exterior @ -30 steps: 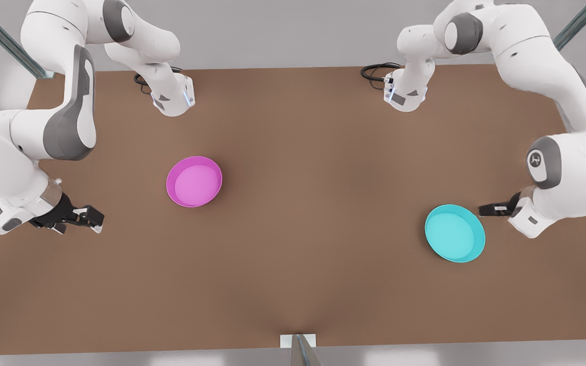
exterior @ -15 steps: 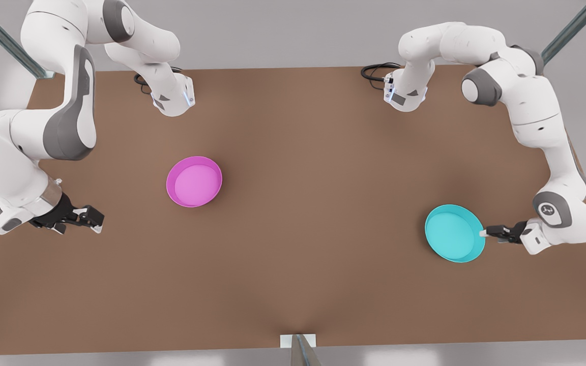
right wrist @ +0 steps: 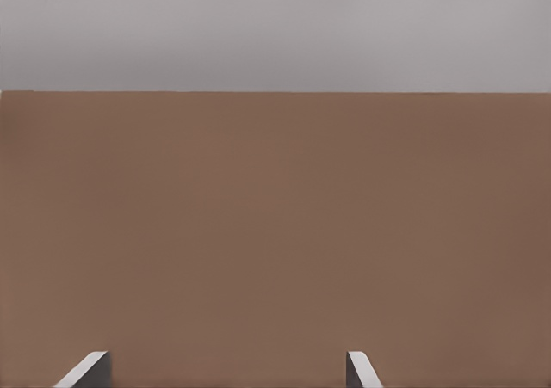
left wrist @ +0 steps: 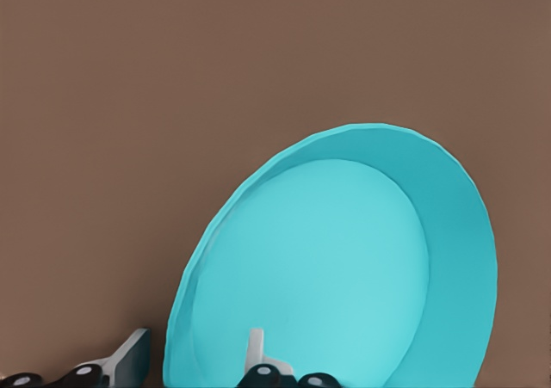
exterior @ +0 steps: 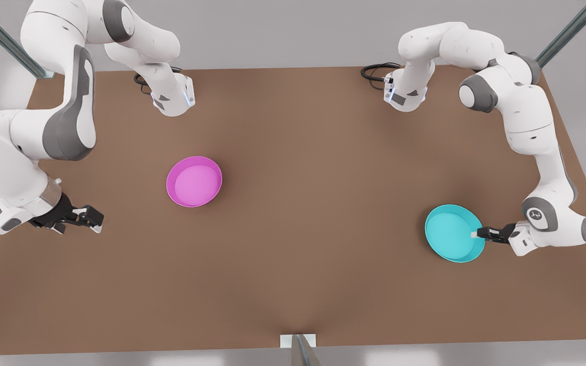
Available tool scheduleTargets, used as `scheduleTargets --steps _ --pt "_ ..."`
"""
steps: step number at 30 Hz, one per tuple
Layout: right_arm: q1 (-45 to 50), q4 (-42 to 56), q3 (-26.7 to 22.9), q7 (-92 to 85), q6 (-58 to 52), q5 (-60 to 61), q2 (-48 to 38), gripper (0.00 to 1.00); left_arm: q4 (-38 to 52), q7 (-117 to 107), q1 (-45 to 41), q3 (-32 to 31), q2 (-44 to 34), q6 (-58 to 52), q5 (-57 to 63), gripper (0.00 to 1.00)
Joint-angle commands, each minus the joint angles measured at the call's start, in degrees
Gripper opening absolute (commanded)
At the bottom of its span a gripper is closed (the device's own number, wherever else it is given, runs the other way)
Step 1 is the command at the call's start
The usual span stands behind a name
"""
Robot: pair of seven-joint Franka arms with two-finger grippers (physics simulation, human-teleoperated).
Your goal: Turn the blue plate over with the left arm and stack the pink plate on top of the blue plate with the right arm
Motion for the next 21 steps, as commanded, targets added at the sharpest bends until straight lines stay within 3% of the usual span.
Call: scheduleTargets --steps 1,9,16,21 --pt "0.00 0.00 0.01 0.00 0.01 0.00 -0.04 1.00 0.00 0.00 0.00 0.00 0.00 0.00 0.05 0.44" --pt "-0.09 0.00 -0.08 0.00 0.10 0.00 0.05 1.00 0.09 0.09 -0.18 0.00 0.79 0.00 1.29 0.44" --pt "-0.09 0.00 -0.08 0.00 0.10 0.00 0.05 1.00 0.09 0.00 -0.26 0.00 0.79 -0.35 1.29 0.23" --pt "0.00 0.00 -0.08 0.00 0.01 0.00 0.05 1.00 0.00 0.00 -0.35 0.00 0.79 -0.53 1.29 0.21"
